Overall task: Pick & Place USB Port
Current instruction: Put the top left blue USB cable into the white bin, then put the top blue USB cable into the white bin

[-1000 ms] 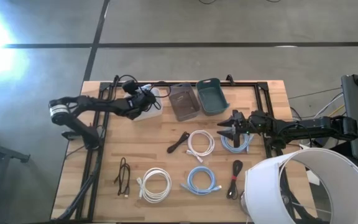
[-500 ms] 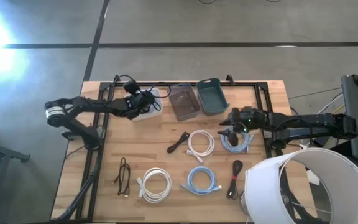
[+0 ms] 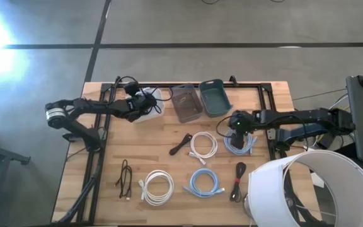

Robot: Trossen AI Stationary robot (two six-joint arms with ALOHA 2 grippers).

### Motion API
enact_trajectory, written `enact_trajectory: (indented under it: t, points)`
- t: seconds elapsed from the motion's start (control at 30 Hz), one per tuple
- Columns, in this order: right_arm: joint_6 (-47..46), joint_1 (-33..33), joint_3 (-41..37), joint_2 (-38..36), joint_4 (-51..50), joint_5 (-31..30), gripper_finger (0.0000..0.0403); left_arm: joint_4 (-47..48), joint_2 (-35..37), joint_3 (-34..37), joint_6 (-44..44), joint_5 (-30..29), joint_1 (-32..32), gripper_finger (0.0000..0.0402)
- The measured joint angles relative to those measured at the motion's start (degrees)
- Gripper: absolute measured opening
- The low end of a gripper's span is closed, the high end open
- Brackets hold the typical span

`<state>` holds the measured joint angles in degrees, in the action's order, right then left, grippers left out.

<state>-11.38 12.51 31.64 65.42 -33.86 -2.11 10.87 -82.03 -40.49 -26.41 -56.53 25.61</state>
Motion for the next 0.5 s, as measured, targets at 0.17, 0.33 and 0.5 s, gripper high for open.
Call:
enact_trajectory:
  t: [0.17,0.33,0.5]
  points:
    - [0.02,0.00,0.00,5.21,0.01,-0.02,0.0219,0.27,0.01,0.00,1.26,11.63,-0.06,0.0257]
    - [1.45,-0.02,0.11,8.18,0.21,-1.21,0.0219,0.10,0.01,-0.29,5.24,11.39,0.00,0.0257]
    - [2.64,0.00,0.27,8.09,-0.11,-2.64,0.0219,0.12,0.01,-1.18,7.57,12.19,-0.97,0.0257]
